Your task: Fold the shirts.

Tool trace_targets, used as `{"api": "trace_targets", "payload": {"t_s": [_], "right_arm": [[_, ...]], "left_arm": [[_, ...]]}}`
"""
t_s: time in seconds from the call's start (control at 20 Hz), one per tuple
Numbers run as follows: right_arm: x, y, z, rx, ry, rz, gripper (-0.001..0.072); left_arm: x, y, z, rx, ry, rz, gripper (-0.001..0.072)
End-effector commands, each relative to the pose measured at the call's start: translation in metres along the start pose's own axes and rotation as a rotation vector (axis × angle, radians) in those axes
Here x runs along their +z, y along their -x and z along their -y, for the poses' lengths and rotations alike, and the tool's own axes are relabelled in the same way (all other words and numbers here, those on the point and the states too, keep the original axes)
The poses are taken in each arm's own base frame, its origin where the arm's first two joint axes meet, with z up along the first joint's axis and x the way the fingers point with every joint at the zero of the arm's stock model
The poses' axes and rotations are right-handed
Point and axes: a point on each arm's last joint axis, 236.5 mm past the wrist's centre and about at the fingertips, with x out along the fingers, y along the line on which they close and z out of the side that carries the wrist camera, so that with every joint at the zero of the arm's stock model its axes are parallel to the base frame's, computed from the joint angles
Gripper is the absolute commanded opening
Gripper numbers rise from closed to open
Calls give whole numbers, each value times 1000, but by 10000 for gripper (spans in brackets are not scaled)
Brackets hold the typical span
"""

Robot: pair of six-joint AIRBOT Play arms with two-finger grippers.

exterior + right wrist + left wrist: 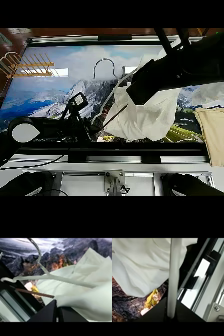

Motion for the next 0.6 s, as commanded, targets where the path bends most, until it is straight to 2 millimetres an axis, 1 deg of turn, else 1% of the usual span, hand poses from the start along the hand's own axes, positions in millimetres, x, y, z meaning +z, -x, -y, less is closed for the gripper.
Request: {"api": "trace_targets", "payload": {"t_s": [0.0, 0.05, 0.1, 0.25, 0.35, 0.4, 0.45, 0.55], "right_arm": [[3, 12, 10, -48, -7, 39, 141], [3, 12, 10, -47, -21, 37, 366], [3, 12, 10, -46, -44, 37, 618], [2, 14, 10, -47, -48, 39, 622], [2, 19, 15, -73, -55, 49, 622], [2, 25, 23, -110, -68, 64, 623], [3, 35, 38, -174, -91, 90, 622], [2, 61, 74, -333, -140, 143, 622]], "left_arm": [[-5, 0, 0, -3, -5, -21, 44], [-5, 0, 0, -2, -6, -22, 44], [-5, 0, 0, -2, -6, -21, 44], [-3, 0, -2, 6, -8, -13, 44], [1, 0, -4, 16, -7, 4, 44], [2, 0, -5, 21, -8, 10, 44], [3, 0, -5, 22, -8, 13, 44], [3, 0, -5, 22, -8, 13, 44]]}}
